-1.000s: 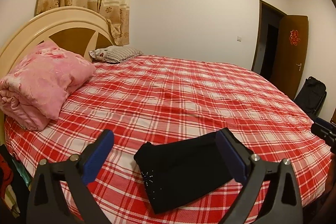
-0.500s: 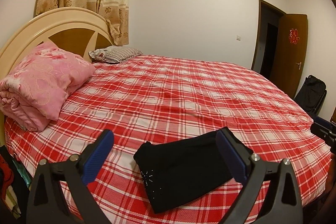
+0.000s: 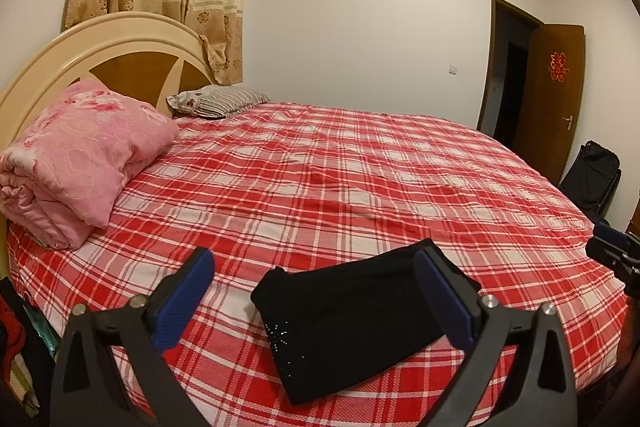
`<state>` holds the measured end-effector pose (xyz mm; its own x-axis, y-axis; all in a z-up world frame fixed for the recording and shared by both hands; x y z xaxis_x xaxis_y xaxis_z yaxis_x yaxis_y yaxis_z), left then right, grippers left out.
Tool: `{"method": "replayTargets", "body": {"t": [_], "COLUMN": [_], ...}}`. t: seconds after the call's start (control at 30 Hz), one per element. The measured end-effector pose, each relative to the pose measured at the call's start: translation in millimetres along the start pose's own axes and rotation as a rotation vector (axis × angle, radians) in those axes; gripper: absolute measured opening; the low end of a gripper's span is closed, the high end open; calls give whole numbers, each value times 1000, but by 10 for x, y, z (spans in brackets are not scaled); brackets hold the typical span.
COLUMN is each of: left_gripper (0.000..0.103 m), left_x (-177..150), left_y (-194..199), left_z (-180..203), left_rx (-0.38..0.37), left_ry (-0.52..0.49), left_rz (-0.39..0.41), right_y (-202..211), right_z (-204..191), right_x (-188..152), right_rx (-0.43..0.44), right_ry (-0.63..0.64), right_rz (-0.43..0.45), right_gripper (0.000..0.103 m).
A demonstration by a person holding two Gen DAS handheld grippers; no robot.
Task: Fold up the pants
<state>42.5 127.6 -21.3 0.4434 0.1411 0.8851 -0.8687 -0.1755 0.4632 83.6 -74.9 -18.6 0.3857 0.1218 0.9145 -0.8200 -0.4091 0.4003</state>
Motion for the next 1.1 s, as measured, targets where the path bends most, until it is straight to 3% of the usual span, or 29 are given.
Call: {"method": "replayTargets", "body": {"t": [0.27,0.53,1.1], "left_gripper": [103,103,103], "left_x": [12,65,13], "left_y": [3,113,-22], "left_z": [21,72,1], "left_rx": [-10,11,39], "left_ry": [-10,-31,-17], "left_rz": [-7,49,5], "right_y": [-2,-7,-28], "right_z": [6,11,-35], "right_x": [-11,-24,-58], "right_rx": [-4,-5,-2], "right_ry": [5,12,32], "right_rz": [3,0,-11], "right_gripper": [71,71,71]}}
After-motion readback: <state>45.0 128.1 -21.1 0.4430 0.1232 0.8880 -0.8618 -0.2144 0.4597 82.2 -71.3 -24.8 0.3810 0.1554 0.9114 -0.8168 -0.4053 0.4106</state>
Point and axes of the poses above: each gripper's, at about its wrist camera, not at the fingertips, and y roughly against the way its jaws point, z to its right, x to its top, the point moved 1 cm from there along -y, roughly the way its jaws point, and after that the axes turned 5 degrees about x, right-handed, at the moved point
